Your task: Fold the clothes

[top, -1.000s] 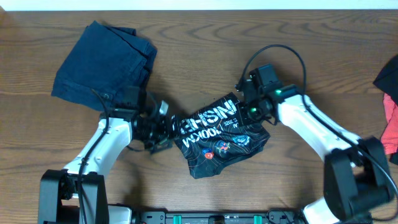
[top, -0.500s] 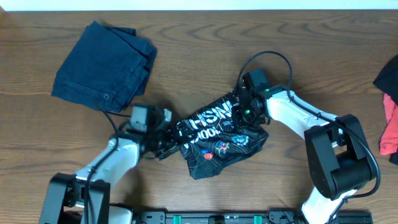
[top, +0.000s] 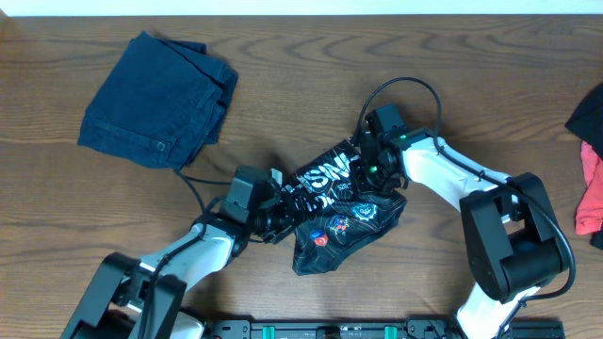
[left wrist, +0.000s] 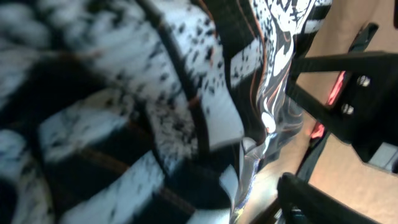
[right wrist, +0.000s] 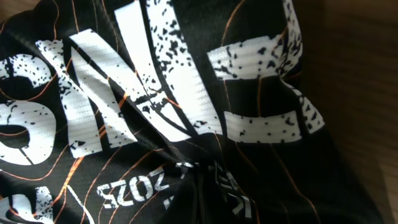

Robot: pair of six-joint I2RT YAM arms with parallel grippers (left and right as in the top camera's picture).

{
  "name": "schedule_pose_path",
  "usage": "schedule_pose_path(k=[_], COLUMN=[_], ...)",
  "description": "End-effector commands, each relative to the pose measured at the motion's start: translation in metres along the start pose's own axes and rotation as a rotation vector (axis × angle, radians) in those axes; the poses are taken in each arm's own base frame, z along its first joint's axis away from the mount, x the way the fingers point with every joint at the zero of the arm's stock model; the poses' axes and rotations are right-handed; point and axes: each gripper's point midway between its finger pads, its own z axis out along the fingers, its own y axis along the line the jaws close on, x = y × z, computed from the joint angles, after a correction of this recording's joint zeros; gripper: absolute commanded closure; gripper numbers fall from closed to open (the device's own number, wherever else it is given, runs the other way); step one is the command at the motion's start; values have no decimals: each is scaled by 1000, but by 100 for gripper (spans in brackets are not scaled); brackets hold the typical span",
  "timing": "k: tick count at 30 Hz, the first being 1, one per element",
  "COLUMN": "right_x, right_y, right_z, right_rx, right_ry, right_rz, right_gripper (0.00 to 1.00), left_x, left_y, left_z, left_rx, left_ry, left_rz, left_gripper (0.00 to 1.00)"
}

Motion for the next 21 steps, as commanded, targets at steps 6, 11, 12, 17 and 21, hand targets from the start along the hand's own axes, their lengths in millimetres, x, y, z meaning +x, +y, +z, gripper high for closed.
schedule_pose_path(k=[6, 11, 12, 17, 21], right_x=[19, 18, 18, 6, -7], right_y=[-8, -11, -11, -7, -2], right_z=[20, 13, 8, -33, -82], right_rx=[38, 38, 38, 23, 4], right_ry=[72, 66, 62, -32, -164], right_rz=[16, 31, 35, 43, 47], right_gripper=[99, 99, 99, 99, 99], left_x=[-1, -5, -8, -32, -59], left_y=[16, 0, -9, -74, -123], left_z=[14, 9, 6, -27, -72], left_rx=[-48, 6, 31, 212, 328], left_ry=[-55, -42, -48, -167, -297], left_rz=[113, 240, 279, 483, 566], left_gripper=[79, 94, 94, 94, 94])
